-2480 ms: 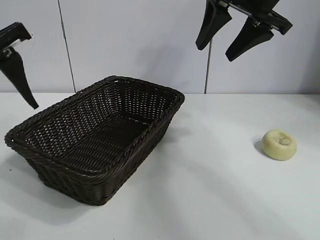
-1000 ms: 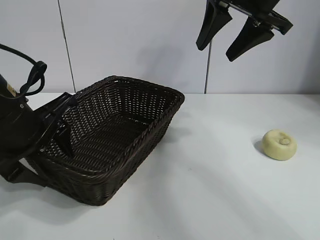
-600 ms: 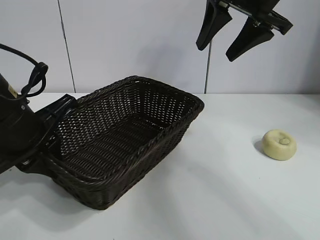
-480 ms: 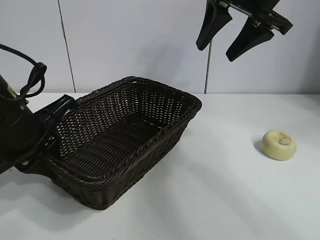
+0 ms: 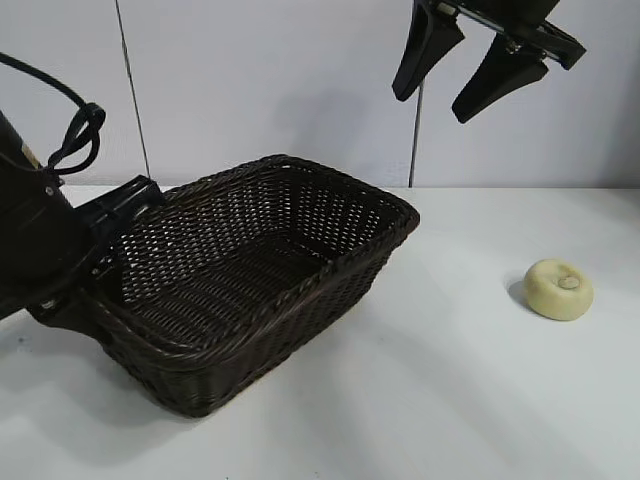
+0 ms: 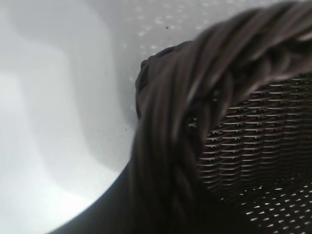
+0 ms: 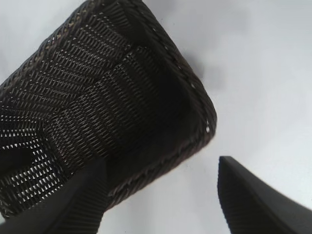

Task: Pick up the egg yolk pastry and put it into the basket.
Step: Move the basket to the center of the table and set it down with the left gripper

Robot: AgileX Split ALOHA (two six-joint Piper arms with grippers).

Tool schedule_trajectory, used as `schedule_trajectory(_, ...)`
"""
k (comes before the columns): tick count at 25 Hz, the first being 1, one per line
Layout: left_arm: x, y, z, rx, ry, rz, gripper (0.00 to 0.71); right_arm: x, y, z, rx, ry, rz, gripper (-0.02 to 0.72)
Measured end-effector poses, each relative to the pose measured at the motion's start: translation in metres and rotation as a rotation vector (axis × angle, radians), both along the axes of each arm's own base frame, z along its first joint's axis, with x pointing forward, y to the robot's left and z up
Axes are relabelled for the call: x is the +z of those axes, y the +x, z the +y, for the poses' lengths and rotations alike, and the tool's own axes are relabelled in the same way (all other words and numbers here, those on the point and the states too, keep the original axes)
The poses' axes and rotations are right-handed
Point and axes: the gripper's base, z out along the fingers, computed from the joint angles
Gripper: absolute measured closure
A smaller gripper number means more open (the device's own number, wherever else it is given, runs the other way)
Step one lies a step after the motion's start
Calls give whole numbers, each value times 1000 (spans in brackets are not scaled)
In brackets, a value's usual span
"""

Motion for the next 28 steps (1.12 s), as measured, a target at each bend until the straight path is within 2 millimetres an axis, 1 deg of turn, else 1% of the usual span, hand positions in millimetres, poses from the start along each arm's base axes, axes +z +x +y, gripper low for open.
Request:
schedule_trajectory(6, 16, 15, 12, -112, -99, -23, 611, 0, 0, 0, 0, 0, 0, 230)
schedule_trajectory(9, 16, 21, 19, -211, -105, -1, 611, 0, 0, 0, 0, 0, 0, 230)
schedule_trajectory(14, 20, 36, 13, -442, -102, 20, 611, 0, 0, 0, 0, 0, 0, 230)
schedule_trajectory(18, 27, 55, 7, -528, -99, -17, 611, 0, 0, 0, 0, 0, 0, 230)
schedule_trajectory(22, 27, 72, 4, -620, -76, -40, 611, 0, 0, 0, 0, 0, 0, 230)
schedule_trajectory(24, 24, 76, 3, -679, -70, -40, 611, 0, 0, 0, 0, 0, 0, 230)
schedule_trajectory(28, 21, 79, 1, -750, -62, -36, 611, 0, 0, 0, 0, 0, 0, 230)
